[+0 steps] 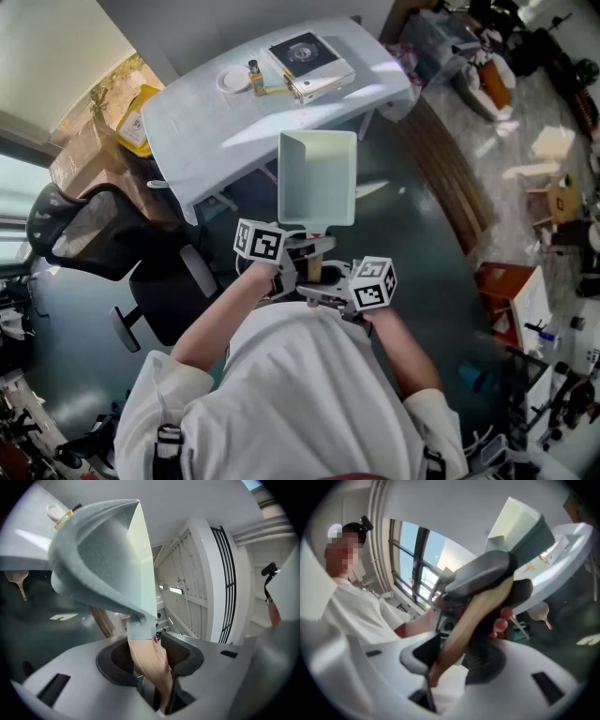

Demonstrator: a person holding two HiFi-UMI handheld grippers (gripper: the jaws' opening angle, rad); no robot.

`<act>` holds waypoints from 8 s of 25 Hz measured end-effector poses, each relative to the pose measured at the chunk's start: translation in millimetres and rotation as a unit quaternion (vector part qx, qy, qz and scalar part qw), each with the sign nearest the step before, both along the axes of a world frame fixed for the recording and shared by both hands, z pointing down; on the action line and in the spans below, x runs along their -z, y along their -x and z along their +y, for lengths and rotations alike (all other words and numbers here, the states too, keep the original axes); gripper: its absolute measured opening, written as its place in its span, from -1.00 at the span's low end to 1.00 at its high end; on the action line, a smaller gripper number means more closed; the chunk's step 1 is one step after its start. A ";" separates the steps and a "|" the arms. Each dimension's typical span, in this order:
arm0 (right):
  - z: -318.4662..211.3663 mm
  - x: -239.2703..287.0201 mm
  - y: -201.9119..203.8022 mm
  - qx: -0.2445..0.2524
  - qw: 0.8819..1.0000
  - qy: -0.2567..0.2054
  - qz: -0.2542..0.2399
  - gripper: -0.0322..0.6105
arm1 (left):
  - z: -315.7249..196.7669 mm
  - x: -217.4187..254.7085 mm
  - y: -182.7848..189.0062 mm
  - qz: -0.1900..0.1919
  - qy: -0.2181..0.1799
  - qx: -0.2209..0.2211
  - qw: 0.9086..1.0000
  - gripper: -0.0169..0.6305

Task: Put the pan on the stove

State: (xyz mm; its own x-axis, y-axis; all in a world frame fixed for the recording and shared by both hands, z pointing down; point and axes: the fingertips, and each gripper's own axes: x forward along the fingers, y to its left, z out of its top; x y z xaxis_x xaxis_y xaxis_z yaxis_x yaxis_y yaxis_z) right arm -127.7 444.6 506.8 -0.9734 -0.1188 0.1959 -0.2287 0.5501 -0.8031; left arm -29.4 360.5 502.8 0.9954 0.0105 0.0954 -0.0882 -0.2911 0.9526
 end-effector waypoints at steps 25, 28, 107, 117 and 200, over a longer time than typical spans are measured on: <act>8.2 -0.4 -25.3 0.020 1.000 0.002 -0.010 -0.35 | 2.3 -1.6 -21.1 -0.014 -0.011 0.023 1.000 -0.41; 10.9 1.1 -37.0 0.031 0.999 0.000 -0.007 -0.35 | 3.5 -0.4 -31.2 -0.010 -0.011 0.032 0.999 -0.41; -377.5 -30.4 -99.2 0.089 0.996 0.014 0.002 -0.34 | -393.8 -34.3 -83.6 -0.013 0.017 0.089 0.996 -0.41; -438.0 -40.9 -159.6 0.168 0.985 0.023 0.011 -0.34 | -466.1 -45.4 -128.0 -0.011 0.027 0.161 0.986 -0.41; -609.5 -213.4 -188.2 0.282 0.950 0.121 0.063 -0.32 | -642.1 -237.7 -136.3 -0.019 0.107 0.239 0.965 -0.34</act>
State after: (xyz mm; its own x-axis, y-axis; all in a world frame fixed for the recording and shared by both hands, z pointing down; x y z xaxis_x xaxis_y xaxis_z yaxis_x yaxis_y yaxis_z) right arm 60.5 -164.9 720.2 -0.8356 0.4782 0.2702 -0.0556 0.4157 -0.9078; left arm 106.9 -281.7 740.5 0.8874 -0.4246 0.1794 -0.2003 -0.0048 0.9797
